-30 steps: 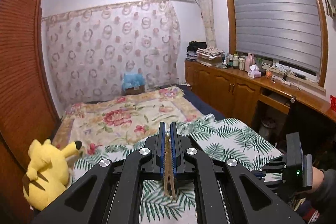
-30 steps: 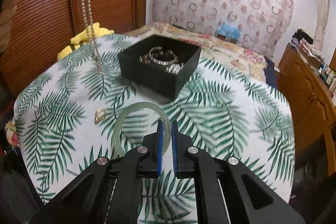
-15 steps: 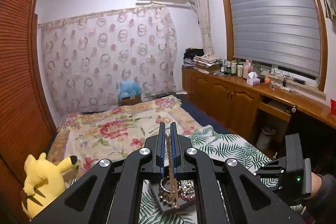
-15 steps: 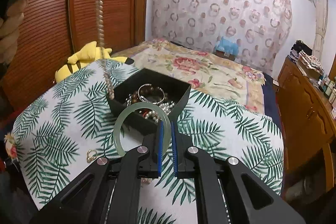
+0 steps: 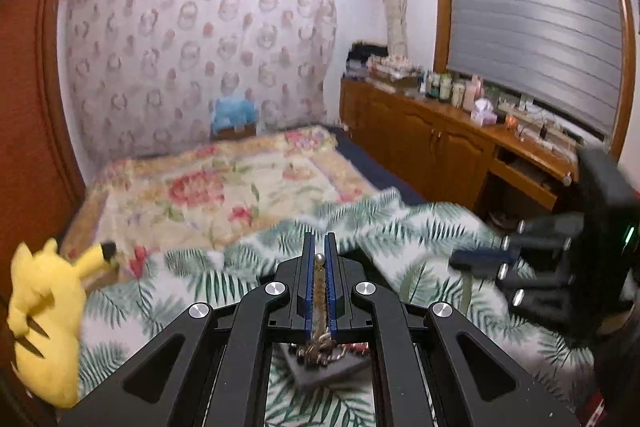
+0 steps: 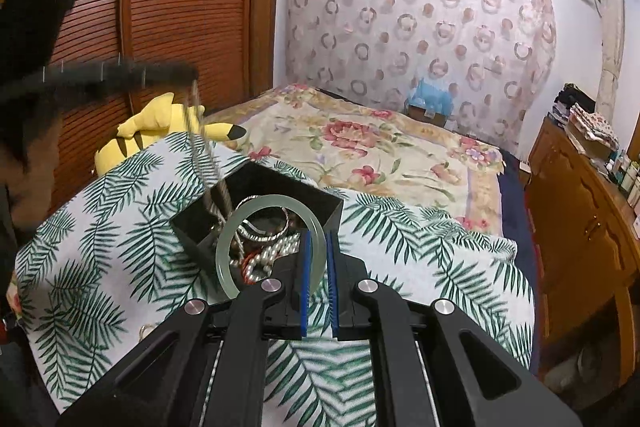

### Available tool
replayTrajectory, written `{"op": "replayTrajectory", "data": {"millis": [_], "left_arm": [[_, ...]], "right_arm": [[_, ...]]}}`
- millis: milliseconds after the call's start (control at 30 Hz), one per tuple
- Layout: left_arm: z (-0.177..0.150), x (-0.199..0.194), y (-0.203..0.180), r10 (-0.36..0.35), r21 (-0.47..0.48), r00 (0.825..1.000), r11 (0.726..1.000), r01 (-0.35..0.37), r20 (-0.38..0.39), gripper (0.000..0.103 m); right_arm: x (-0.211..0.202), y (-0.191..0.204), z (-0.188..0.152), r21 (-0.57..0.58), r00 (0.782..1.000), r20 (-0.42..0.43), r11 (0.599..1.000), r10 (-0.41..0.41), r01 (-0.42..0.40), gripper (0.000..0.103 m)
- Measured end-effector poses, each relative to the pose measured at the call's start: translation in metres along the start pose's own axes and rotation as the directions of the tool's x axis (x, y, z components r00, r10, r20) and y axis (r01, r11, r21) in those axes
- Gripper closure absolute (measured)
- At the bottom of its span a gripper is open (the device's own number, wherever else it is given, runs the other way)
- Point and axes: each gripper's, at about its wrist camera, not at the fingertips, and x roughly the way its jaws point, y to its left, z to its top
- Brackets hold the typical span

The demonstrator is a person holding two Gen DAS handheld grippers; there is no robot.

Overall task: Organize jewelry
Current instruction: 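Lower the pearls into the box and open the left gripper while the right grasps the jade bangle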

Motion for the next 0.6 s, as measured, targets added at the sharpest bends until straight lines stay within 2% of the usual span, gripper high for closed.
{"op": "replayTrajectory", "data": {"millis": [267, 333, 367, 400, 467, 567, 600], "left_arm": [[-0.036, 0.038, 0.014, 0.002, -0.042, 0.994, 0.999, -0.006, -0.107, 0.097], [-0.041, 0.041, 0.016, 0.014, -0.042, 0.992, 0.999, -0.019, -0.122, 0.079], [-0.044, 0.041, 0.018, 0.021, -0.049, 0.992, 0.998, -0.027, -0.122, 0.059], [-0.046, 0.041, 0.02, 0.027, -0.061, 0.993, 0.998, -0.034, -0.118, 0.049], [-0.049, 0.04, 0.023, 0.033, -0.079, 0.992, 0.996, -0.043, -0.121, 0.044], [-0.05, 0.039, 0.028, 0.065, -0.082, 0.99, 0.994, -0.076, -0.125, 0.022], [-0.052, 0.039, 0.03, 0.081, -0.079, 0.989, 0.993, -0.091, -0.125, 0.021]], "right_arm": [[0.028, -0.001, 0.01, -0.008, 1.0, -0.016, 1.0, 0.012, -0.012, 0.094], [0.033, 0.001, 0.013, -0.009, 1.0, -0.019, 1.0, 0.016, -0.016, 0.094], [0.037, 0.002, 0.014, -0.009, 1.0, -0.022, 1.0, 0.019, -0.02, 0.094], [0.04, 0.002, 0.015, -0.009, 0.999, -0.024, 1.0, 0.023, -0.023, 0.094], [0.047, 0.004, 0.017, -0.013, 0.999, -0.031, 0.999, 0.03, -0.03, 0.094], [0.059, 0.007, 0.018, -0.022, 0.998, -0.047, 0.999, 0.033, -0.034, 0.094], [0.063, 0.009, 0.017, -0.024, 0.998, -0.051, 0.999, 0.035, -0.037, 0.094]]}}
